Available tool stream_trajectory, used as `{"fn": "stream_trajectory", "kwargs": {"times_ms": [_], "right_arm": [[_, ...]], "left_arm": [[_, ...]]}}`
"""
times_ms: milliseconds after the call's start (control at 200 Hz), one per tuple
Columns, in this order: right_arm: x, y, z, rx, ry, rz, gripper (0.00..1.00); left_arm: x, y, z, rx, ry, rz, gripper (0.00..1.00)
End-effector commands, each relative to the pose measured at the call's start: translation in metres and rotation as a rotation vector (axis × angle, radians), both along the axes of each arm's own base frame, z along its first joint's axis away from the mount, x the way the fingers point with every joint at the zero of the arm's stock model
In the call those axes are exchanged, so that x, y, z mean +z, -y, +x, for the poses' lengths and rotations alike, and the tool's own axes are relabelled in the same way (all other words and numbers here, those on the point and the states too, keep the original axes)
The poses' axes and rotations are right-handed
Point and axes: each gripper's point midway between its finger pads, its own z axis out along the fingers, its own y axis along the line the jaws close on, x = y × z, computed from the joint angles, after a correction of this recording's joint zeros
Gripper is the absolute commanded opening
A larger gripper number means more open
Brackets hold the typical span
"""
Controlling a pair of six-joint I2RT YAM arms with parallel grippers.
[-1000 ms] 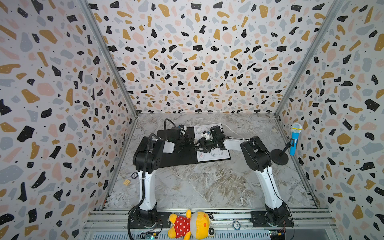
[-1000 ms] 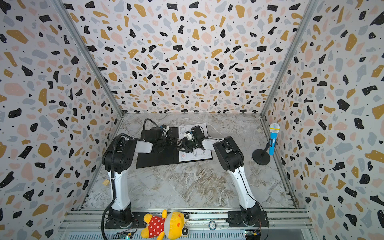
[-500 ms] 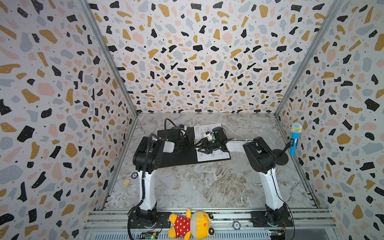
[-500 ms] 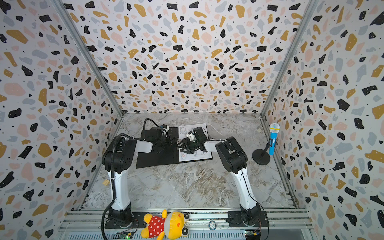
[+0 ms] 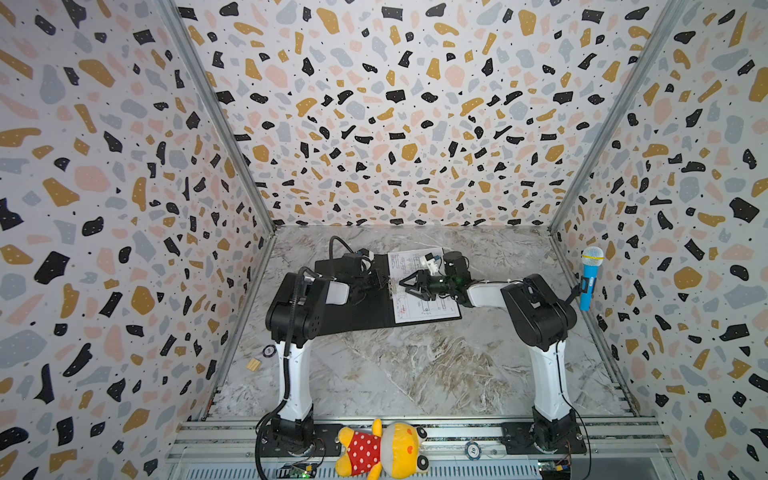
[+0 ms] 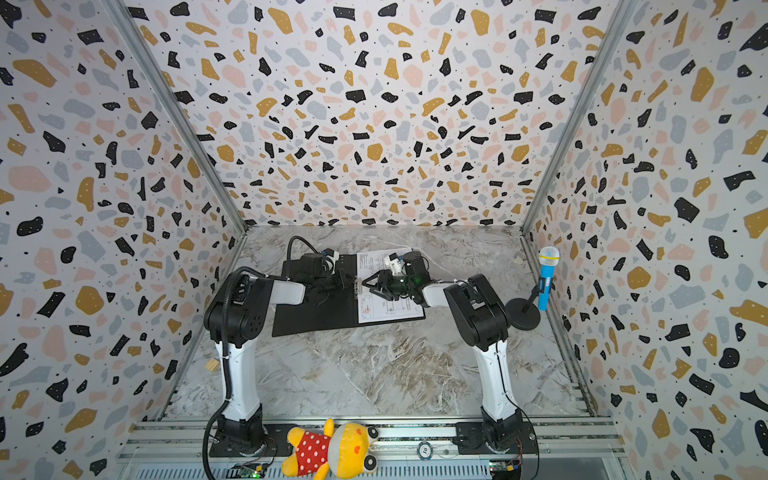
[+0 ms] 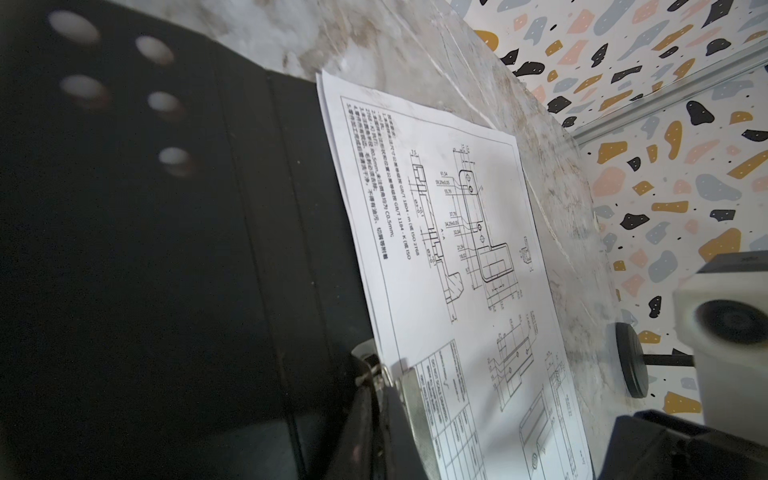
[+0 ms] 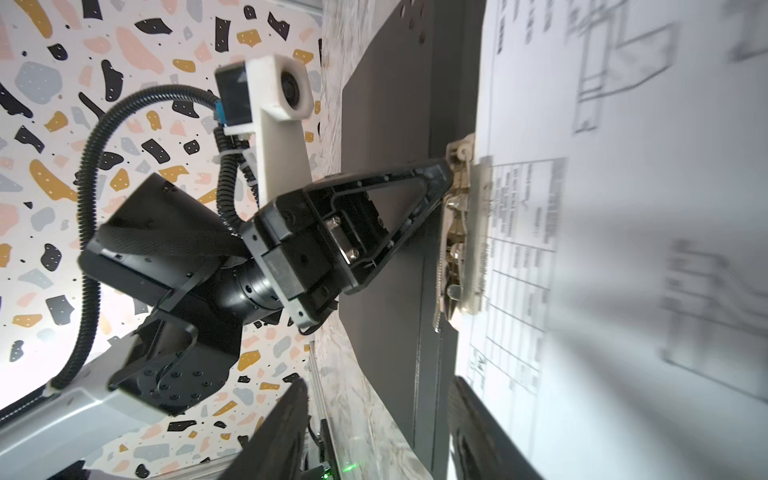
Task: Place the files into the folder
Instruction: 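Lift the right gripper off the clip and draw it back from the folder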
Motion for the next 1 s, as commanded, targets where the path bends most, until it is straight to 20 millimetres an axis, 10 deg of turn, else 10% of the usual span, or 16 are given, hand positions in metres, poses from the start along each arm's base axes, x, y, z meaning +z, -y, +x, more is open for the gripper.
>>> {"fn": "stream_trajectory", "kwargs": {"times_ms": [0,405,996], "right_arm": [[0.016,0.034,0.009,-0.051,0.110,-0.058,0.56],[-0.009,0.138,0.011,-0.248,0.144,-0.275,0.62],[-0.027,0.187,0.008,-0.389,0.176,-0.411,0.89]], "left_arm": [[-0.069,-0.007,-0.047,0.012,-0.244,0.117,0.10],[-0.064,0.006,-0.046,0.017,-0.238,0.115,0.23],[-0.044,-0.021,-0.047,0.076,-0.182,0.298,0.92]]}}
